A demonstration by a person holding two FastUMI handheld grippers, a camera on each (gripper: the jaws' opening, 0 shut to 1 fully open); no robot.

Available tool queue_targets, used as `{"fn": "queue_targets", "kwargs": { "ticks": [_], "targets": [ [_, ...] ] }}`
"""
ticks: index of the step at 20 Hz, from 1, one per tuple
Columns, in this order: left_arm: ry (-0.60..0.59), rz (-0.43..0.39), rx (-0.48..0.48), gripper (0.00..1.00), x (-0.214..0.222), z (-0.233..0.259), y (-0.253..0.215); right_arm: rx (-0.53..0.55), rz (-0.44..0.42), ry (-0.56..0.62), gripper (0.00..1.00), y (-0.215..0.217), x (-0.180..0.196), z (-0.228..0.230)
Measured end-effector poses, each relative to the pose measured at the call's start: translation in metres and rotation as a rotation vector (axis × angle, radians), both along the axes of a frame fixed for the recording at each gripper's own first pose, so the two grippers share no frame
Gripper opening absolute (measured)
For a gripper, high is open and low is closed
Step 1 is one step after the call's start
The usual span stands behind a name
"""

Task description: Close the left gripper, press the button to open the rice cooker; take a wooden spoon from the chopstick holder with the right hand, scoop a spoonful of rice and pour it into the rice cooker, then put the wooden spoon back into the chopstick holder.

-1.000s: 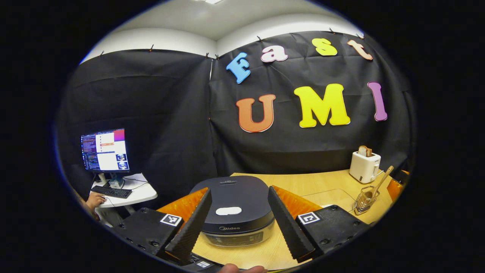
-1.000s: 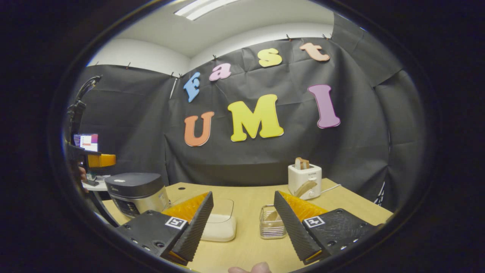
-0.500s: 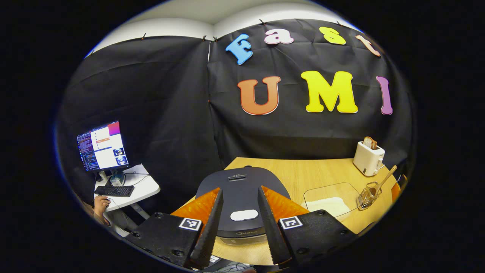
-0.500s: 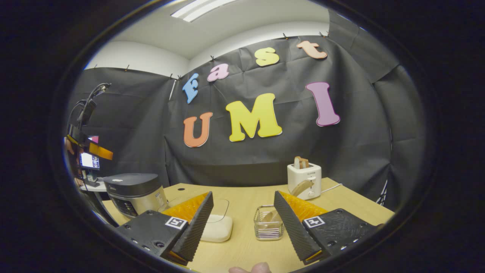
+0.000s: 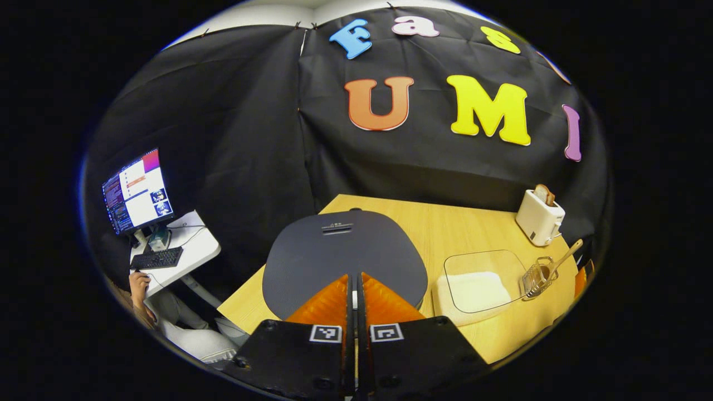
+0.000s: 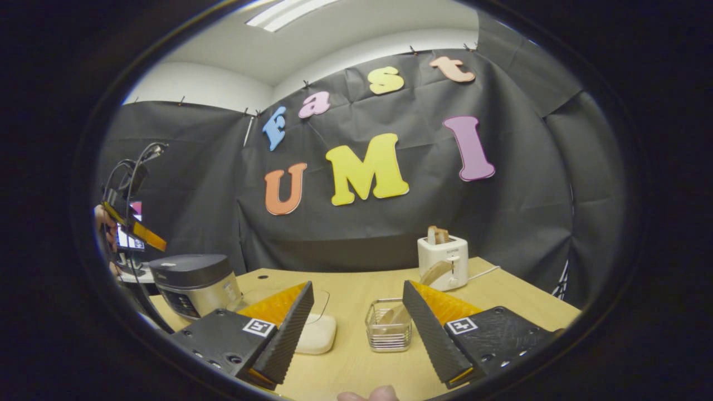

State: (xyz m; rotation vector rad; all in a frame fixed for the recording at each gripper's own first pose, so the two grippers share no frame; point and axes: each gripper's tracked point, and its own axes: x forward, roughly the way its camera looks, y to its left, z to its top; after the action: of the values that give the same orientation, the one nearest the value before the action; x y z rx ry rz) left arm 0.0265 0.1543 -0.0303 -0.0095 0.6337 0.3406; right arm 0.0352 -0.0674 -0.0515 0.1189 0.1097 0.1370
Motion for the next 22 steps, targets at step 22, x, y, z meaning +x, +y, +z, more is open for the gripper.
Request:
{"fn": "queue_targets", "kwargs": {
  "ticks": [22],
  "targets": [
    [0.027, 0.055, -0.08, 0.04, 0.005, -0.014, 0.001, 0.001, -0.022, -0.007, 0.95, -0.008, -0.001, 0.004]
  ]
}}
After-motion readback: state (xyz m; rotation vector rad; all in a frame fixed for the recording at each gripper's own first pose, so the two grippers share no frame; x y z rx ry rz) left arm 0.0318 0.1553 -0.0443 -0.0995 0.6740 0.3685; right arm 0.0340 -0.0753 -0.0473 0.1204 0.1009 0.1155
